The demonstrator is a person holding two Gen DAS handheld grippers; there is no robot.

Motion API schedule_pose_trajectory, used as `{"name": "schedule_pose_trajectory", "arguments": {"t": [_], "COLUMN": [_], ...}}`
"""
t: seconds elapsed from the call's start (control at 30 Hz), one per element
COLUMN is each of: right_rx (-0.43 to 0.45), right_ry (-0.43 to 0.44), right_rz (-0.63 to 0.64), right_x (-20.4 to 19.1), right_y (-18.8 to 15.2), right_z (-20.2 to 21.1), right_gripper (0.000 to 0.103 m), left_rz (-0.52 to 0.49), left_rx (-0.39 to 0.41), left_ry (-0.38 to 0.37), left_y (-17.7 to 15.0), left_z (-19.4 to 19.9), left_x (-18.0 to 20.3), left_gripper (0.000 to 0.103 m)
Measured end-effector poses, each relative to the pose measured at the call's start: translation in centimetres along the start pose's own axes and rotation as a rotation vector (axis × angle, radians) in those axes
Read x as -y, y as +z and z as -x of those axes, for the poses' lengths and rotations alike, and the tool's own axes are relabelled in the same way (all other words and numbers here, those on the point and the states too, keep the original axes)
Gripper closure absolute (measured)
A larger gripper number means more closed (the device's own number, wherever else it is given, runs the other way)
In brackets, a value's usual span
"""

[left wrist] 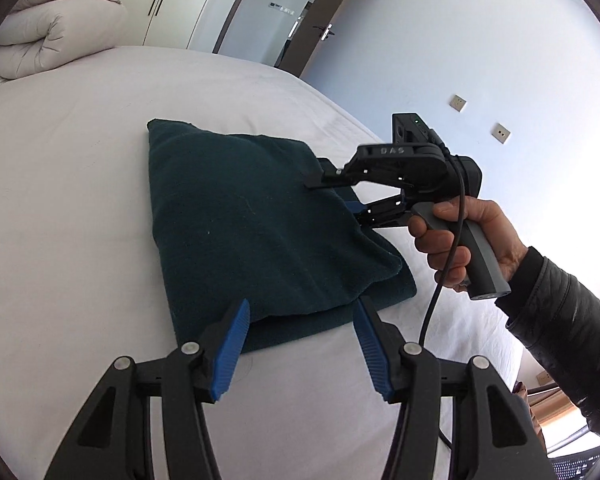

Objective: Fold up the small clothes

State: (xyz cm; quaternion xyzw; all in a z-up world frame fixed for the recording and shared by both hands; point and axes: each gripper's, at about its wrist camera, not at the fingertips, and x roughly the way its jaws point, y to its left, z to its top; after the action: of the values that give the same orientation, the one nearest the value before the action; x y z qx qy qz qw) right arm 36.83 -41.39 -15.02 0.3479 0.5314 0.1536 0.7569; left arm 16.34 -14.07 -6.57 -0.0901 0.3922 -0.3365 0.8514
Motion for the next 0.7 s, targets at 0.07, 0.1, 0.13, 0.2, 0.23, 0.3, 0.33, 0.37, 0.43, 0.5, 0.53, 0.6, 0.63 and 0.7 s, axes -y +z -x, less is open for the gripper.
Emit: {"name": "schedule_pose_trajectory", "arguments": {"t": [0.07,0.1,0.13,0.2,0.23,0.3,0.33,0.37,0.43,0.5,0.53,0.6,0.63,0.7], "right_rx": [0.001,0.011,0.022,0.039,0.045,0.049,0.054,0.061,0.074,0.083,0.082,0.073,0.079,0.091], "right_ry": [-0.049,-0.047,-0.052,-0.056,-0.051,-0.042,-0.038,-0.036,-0.042,-0.041,-0.035,-0.03,-0.034,-0.027], "right_rz": [-0.002,-0.013,-0.011,-0.003,-0.005,-0.012,-0.021,-0.029,-0.052,-0.09,-0.097,-0.093,-0.09,-0.093], "right_x": [0.1,0.4,0.5,0.6,0.5,0.8,1.1,1.6,3.1,5.2,5.9,6.7,6.9,7.1], "right_y": [-0.3,-0.5,-0.7,-0.8,-1.0,-1.3,-1.5,-1.8,-2.2,-2.6,-2.8,-2.8,-2.7,-3.0], "right_z": [0.5,1.1,1.7,2.8,3.5,4.8,5.5,6.2,7.5,8.7,8.9,8.7,8.5,8.8], "right_gripper": [0.079,0.085,0.087,0.088,0.089,0.089,0.089,0.089,0.089,0.089,0.089,0.089,0.089,0.089], "left_rz": [-0.001,-0.002,0.0,0.013,0.018,0.019,0.018,0.018,0.019,0.019,0.019,0.017,0.014,0.008], "left_rx": [-0.001,0.001,0.003,0.009,0.012,0.022,0.026,0.028,0.026,0.022,0.02,0.013,0.011,0.011], "left_ry": [0.004,0.006,0.006,0.003,0.0,-0.001,0.0,-0.001,-0.004,-0.003,-0.004,-0.001,0.001,-0.001], "left_y": [-0.2,-0.2,-0.3,0.0,0.0,0.3,0.4,0.6,0.7,0.9,0.9,1.1,1.2,1.4], "left_z": [0.1,0.2,0.3,0.4,0.6,0.9,1.1,1.3,1.5,1.6,1.6,1.6,1.6,1.8], "left_x": [0.2,0.2,0.0,-0.2,-0.3,-0.6,-0.6,-0.6,-0.8,-0.9,-1.0,-1.0,-1.0,-0.9], "left_gripper": [0.046,0.046,0.046,0.046,0.046,0.046,0.046,0.046,0.046,0.046,0.046,0.046,0.046,0.046]}}
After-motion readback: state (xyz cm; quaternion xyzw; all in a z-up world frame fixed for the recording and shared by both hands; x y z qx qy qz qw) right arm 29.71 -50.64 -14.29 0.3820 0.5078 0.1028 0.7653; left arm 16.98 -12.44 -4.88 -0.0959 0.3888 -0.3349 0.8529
